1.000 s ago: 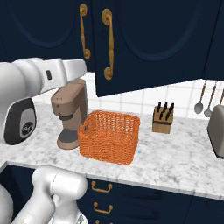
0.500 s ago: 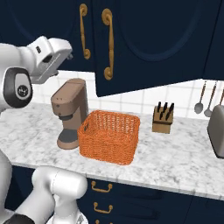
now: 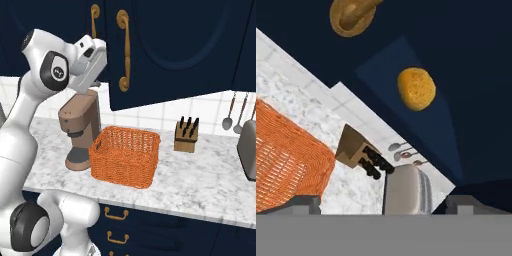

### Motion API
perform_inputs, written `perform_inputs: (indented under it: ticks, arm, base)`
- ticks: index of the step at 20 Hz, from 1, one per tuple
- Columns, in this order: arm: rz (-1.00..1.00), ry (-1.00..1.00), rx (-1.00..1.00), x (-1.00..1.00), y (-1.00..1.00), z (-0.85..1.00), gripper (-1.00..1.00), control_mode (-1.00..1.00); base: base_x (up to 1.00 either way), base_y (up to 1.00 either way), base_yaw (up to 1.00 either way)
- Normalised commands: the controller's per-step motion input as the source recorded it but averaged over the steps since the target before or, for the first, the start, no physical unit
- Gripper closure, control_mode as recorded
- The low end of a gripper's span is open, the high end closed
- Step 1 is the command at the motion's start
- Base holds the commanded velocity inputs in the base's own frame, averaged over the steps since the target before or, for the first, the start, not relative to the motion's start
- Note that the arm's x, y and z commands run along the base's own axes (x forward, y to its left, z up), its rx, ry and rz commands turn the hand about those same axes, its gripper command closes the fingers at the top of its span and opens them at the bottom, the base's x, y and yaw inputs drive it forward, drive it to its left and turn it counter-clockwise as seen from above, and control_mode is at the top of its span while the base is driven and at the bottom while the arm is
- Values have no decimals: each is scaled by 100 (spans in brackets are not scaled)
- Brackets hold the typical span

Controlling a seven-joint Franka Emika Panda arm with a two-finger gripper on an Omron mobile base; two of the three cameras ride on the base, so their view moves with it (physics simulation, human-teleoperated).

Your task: Open the cabinet, pick up the bread from the cabinet and place it in the basket. Then move the basket to the dining counter.

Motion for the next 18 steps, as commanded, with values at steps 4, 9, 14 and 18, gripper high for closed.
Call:
perform_inputs:
  ticks: [4, 9, 14, 18]
  arm:
    - [-14, 7, -4, 15, -81, -23, -100, -100]
    - [-16, -12, 0, -83, -94, 0, -100, -100]
    - [-16, -22, 9, -95, -75, 0, -100, -100]
    - [-22, -28, 22, -61, -99, 0, -100, -100]
  base:
    - [0, 0, 0]
    - [0, 0, 0]
    - [0, 0, 0]
    - [0, 0, 0]
